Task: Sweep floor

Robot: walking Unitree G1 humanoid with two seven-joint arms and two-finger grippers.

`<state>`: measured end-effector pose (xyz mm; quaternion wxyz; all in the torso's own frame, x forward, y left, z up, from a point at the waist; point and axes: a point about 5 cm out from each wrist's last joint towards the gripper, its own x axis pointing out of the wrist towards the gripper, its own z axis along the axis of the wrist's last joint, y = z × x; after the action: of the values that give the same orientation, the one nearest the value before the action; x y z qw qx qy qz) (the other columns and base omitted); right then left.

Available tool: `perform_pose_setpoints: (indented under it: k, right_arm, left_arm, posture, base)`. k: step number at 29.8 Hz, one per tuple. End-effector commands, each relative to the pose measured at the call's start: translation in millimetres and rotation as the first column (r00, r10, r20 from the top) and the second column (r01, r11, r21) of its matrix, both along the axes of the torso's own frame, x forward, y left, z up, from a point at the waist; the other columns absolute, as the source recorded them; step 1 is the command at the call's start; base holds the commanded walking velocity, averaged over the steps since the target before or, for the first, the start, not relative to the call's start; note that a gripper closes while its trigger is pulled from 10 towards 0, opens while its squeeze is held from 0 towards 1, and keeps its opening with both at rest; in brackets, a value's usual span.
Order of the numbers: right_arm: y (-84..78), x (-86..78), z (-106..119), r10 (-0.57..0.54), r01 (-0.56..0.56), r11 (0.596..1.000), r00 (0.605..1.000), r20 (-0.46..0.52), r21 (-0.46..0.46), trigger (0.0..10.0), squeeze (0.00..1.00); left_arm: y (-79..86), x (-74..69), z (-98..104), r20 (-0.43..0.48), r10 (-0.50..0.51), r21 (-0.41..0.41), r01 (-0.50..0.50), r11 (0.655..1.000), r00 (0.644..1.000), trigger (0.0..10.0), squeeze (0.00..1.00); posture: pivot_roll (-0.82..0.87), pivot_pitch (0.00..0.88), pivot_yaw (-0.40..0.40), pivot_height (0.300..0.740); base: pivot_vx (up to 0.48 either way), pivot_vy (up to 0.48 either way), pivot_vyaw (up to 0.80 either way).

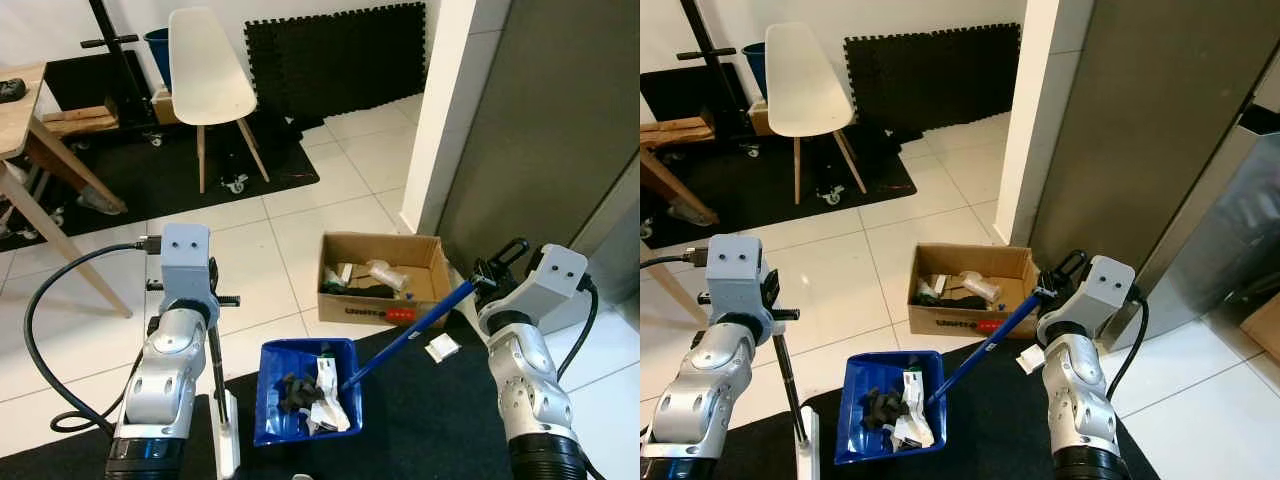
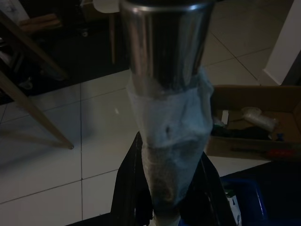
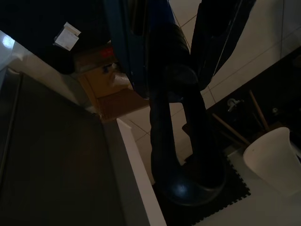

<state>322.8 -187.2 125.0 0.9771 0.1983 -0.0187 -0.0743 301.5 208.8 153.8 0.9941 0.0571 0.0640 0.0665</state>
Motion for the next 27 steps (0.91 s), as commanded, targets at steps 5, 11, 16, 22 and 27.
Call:
perform_pose_setpoints:
  k: [5,11,16,22,27]
  right_arm:
    - [-0.4,0.3,6,-0.001,0.0,1.0,0.999,0.032,0.025,10.0,0.0]
    - [-0.3,0.7,7,0.004,-0.005,1.0,0.999,0.037,0.014,10.0,0.0]
    - [3.2,1.5,18,0.021,-0.016,0.999,0.995,0.099,-0.05,10.0,0.0]
    - [6.0,6.2,54,0.009,0.021,0.991,0.973,0.23,-0.131,10.0,0.0]
    - [-4.6,13.8,83,-0.123,0.158,0.983,0.947,0.295,-0.098,10.0,0.0]
  left_arm:
    - [-0.7,0.9,6,0.024,-0.005,0.023,0.005,1.0,1.0,10.0,0.0]
    - [-1.7,1.5,6,0.027,-0.007,0.022,0.006,1.0,1.0,10.0,0.0]
    - [-4.1,3.2,9,0.038,-0.007,0.015,0.006,1.0,0.999,10.0,0.0]
    - [-11.1,8.3,23,0.083,-0.026,-0.004,0.026,1.0,0.996,10.0,0.0]
    - [-15.7,10.1,23,0.084,-0.041,-0.005,0.041,0.999,0.996,10.0,0.0]
  posture:
    - [0.04,0.099,0.027,0.74]
    - [0.03,0.095,0.024,0.74]
    - [0.03,0.092,0.024,0.74]
    - [0.03,0.087,0.028,0.74]
    - [0.03,0.088,0.033,0.74]
  base:
    - [0.0,0.0,0.0]
    - [0.0,0.0,0.0]
    - [0.0,0.0,0.0]
    - [0.0,0.0,0.0]
    - [0.0,0.0,0.0]
